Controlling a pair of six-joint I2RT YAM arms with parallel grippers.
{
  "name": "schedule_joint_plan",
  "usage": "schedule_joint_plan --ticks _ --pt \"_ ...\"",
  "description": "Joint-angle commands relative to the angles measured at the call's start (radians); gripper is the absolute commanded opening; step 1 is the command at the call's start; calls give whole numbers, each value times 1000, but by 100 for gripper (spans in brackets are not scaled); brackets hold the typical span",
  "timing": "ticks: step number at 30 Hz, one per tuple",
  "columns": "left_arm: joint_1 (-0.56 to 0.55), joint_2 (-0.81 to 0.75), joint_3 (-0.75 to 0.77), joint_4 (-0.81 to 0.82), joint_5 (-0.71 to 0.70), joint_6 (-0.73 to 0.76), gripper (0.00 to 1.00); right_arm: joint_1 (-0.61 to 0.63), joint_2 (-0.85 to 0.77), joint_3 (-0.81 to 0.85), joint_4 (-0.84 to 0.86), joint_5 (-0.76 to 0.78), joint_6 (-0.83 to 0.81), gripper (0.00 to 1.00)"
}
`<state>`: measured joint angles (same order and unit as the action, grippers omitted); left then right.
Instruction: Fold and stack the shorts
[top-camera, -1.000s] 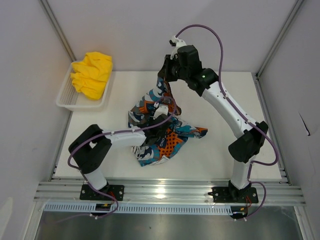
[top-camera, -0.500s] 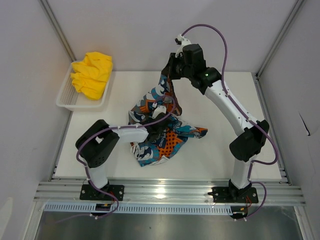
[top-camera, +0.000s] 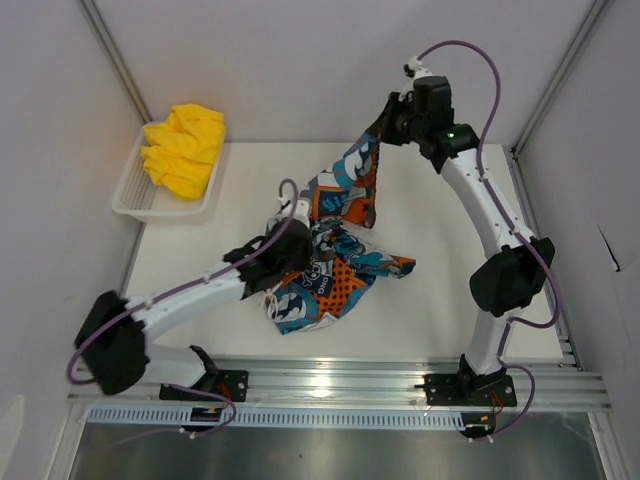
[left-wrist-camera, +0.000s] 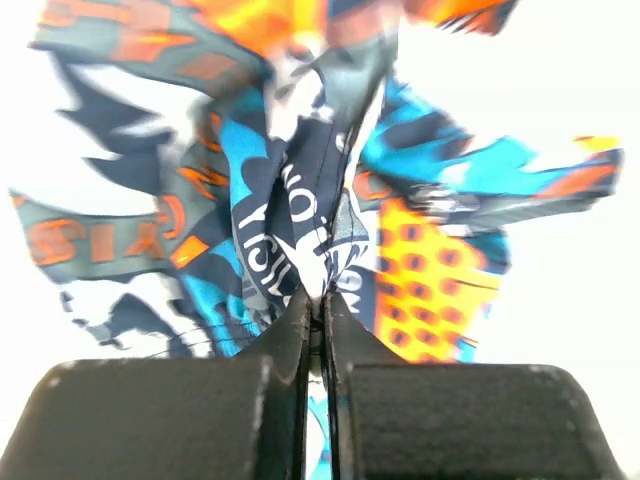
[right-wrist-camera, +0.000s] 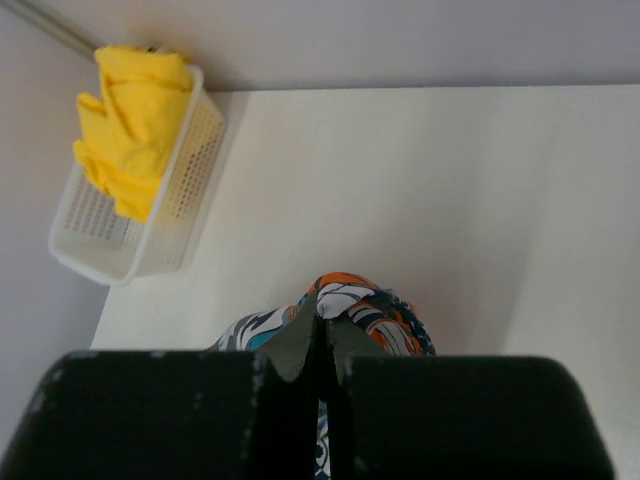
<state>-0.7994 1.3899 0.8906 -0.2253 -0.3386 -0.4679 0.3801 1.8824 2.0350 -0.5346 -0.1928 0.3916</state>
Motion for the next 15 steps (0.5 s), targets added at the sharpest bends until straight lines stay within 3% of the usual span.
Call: schedule_joint_plan --ticks 1,6,15 --pt "8 -241 -15 -61 93 23 0 -75 -45 28 -33 -63 32 0" --pt "9 -408 17 -147 116 32 0 -147 -28 13 -76 -123 98 0" --pt "9 -633 152 -313 18 18 0 -142 7 -98 -65 -155 171 0"
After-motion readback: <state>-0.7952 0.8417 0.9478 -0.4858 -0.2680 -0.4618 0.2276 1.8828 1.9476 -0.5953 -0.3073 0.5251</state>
